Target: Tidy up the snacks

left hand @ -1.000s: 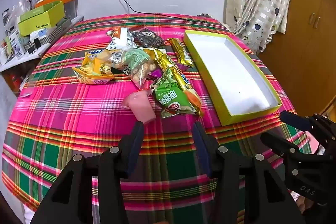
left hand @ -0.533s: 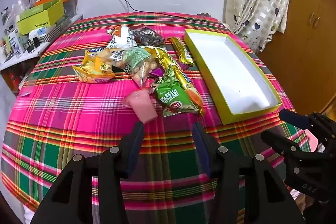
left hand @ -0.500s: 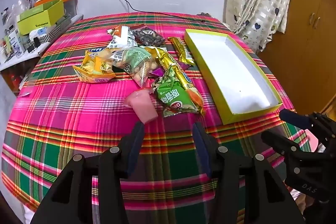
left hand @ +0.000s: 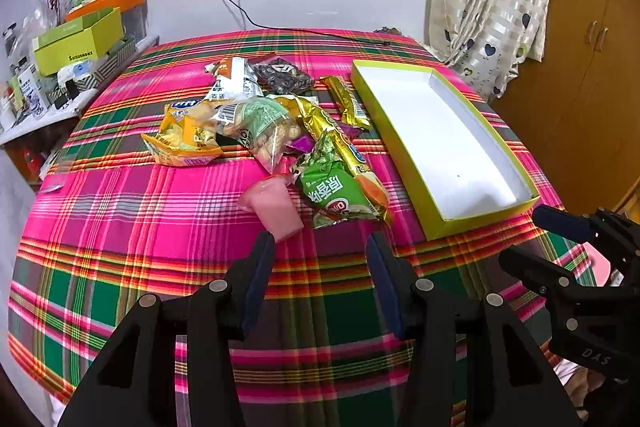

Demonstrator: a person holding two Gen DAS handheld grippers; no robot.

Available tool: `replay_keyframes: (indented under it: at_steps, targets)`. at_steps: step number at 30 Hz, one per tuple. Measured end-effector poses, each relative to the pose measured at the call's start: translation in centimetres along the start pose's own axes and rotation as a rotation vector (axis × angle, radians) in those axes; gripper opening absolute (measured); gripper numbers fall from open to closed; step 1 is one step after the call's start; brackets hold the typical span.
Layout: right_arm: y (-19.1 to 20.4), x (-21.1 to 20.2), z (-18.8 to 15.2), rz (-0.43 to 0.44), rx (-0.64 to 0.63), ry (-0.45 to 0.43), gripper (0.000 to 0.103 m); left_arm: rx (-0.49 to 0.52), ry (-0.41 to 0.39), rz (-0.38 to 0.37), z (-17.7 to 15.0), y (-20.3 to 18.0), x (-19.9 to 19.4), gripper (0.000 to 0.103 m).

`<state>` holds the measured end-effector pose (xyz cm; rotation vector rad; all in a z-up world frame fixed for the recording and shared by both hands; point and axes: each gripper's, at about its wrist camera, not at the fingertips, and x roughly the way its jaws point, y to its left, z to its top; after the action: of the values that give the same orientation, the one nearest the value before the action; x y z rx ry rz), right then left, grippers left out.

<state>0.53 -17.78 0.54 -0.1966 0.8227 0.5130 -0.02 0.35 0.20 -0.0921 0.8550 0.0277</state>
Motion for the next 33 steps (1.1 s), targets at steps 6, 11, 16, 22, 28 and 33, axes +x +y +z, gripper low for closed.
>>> replay_keyframes:
  at_steps: [6,11,16,22,28,33]
  targets:
    - [0.07,0.03,0.05,0.009,-0.002,-0.003,0.057,-0.008,0.001,0.014,0.06,0.13,0.07,0.049]
    - [0.1,0.01,0.05,0.01,-0.001,-0.004,0.057,-0.001,-0.004,0.008,-0.05,0.05,0.06,0.049]
    - [0.07,-0.07,0.09,0.012,0.001,-0.009,0.057,0.008,-0.012,-0.004,-0.02,-0.11,-0.15,0.049]
    - [-0.02,-0.34,0.24,0.021,0.006,-0.022,0.057,0.012,-0.016,-0.025,-0.07,-0.29,-0.21,0.049]
    - [0.05,-0.5,0.34,0.025,0.009,-0.036,0.057,0.008,-0.013,-0.034,-0.16,-0.31,-0.17,0.049]
    - [0.08,-0.51,0.32,0.028,0.01,-0.041,0.057,0.003,-0.024,-0.032,-0.18,-0.37,-0.32,0.049]
